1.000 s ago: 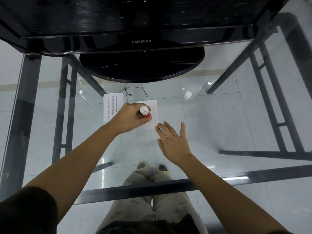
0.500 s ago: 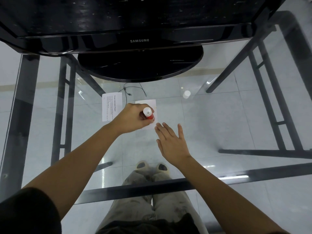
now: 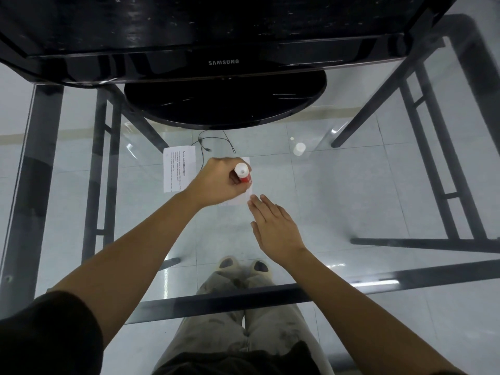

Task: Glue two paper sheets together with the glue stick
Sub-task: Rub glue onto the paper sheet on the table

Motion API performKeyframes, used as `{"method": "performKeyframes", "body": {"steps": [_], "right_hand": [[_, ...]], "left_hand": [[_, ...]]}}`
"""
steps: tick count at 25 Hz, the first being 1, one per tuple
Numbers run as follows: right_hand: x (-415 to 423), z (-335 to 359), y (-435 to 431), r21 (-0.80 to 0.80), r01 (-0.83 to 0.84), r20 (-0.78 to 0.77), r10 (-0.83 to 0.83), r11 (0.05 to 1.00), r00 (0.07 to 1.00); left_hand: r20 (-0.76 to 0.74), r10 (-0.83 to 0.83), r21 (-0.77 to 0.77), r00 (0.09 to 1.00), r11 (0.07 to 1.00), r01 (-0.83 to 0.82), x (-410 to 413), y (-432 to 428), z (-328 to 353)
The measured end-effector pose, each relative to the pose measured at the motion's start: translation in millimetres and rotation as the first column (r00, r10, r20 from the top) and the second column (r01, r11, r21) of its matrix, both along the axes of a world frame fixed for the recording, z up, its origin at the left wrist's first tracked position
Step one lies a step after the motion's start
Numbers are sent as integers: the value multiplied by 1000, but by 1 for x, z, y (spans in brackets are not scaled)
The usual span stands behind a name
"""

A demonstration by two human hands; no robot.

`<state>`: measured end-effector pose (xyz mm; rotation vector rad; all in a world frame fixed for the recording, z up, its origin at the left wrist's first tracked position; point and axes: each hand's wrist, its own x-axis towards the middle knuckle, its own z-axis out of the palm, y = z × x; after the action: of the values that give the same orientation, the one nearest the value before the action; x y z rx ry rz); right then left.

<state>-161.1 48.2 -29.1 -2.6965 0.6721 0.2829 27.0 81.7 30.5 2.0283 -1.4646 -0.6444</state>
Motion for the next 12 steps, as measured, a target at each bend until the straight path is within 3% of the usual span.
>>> {"method": "performKeyframes", "body": {"steps": [5,9,11,12], "right_hand": [[0,0,-1,-6,-13,-8,13,1000,1000],[1,1,-3,10,-15,-27,15,1000,1000],[2,4,-3,16,-14,-20,14,1000,1000],[2,7,-4,16,-13,-7,13,1000,1000]], "left_hand": [[1,33,31,999,999,-33,3,-11,-2],[-21,151,19,988,988,-151,16,-23,-1],[-154,263,12,952,964,-264,17,-20,-1],[-296,332,11,896,939,-344,15,-16,-2]]}}
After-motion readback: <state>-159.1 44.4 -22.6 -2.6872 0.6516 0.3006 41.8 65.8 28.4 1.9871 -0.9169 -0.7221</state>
